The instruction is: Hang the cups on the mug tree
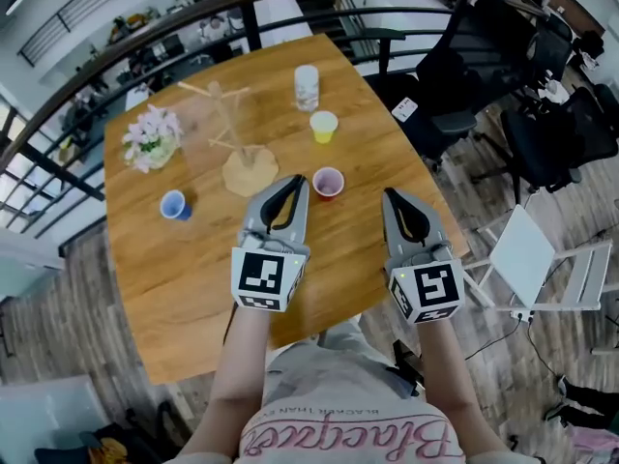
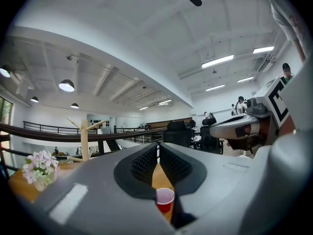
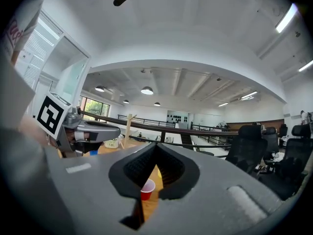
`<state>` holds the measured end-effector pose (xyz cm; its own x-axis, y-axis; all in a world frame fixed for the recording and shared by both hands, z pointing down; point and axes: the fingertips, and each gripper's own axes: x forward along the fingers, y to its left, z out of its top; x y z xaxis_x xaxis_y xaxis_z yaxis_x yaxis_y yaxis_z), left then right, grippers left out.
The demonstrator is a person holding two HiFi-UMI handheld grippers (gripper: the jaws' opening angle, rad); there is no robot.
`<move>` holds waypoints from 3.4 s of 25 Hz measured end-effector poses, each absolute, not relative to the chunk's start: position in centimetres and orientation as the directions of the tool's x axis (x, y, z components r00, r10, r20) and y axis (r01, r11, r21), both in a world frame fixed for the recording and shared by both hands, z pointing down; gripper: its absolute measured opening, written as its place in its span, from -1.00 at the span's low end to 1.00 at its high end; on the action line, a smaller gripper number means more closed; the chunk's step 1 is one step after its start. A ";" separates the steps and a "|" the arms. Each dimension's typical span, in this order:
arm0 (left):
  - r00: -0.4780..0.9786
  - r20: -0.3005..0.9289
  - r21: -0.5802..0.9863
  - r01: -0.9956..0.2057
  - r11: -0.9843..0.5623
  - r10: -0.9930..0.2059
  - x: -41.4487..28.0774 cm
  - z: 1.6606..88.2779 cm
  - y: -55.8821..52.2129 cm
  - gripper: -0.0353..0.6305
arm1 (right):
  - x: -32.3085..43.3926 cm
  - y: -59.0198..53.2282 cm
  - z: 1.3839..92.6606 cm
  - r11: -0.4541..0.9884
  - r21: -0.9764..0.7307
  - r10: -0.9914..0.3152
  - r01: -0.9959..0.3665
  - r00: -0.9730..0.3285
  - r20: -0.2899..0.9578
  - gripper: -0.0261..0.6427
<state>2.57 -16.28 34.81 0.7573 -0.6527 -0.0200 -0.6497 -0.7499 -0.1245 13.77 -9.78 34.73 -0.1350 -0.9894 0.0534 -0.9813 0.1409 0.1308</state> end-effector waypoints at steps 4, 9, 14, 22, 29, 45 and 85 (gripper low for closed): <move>0.739 0.003 -0.144 -0.666 -0.732 -0.674 4.4 35.4 -17.3 -0.75 | 15.4 -11.5 35.4 0.187 0.120 -0.981 -0.975 -0.180 0.066 -0.92; 0.717 0.035 -0.157 -0.684 -0.713 -0.696 6.1 36.7 -18.3 -0.69 | 16.7 -13.3 36.1 0.254 0.108 -0.966 -0.961 -0.247 0.073 -0.92; 0.694 0.077 -0.155 -0.701 -0.696 -0.716 7.4 38.5 -19.0 -0.56 | 17.5 -14.5 37.0 0.307 0.083 -0.950 -0.948 -0.300 0.081 -0.92; 0.702 0.172 -0.125 -0.681 -0.722 -0.691 8.8 42.7 -18.9 -0.34 | 16.9 -15.0 39.1 0.351 0.043 -0.931 -0.935 -0.344 0.119 -0.92; 0.691 0.201 -0.123 -0.686 -0.717 -0.695 8.6 45.4 -19.8 -0.21 | 17.3 -15.4 41.2 0.320 0.038 -0.938 -0.947 -0.311 0.154 -0.92; 0.660 0.365 -0.057 -0.688 -0.723 -0.657 9.0 54.2 -21.8 0.18 | 17.8 -15.6 46.9 0.230 -0.055 -0.942 -0.972 -0.237 0.239 -0.92; 0.678 0.300 0.038 -0.712 -0.701 -0.672 6.2 48.8 -23.2 -0.03 | 14.2 -17.2 42.6 0.300 -0.030 -0.926 -0.953 -0.299 0.232 -0.92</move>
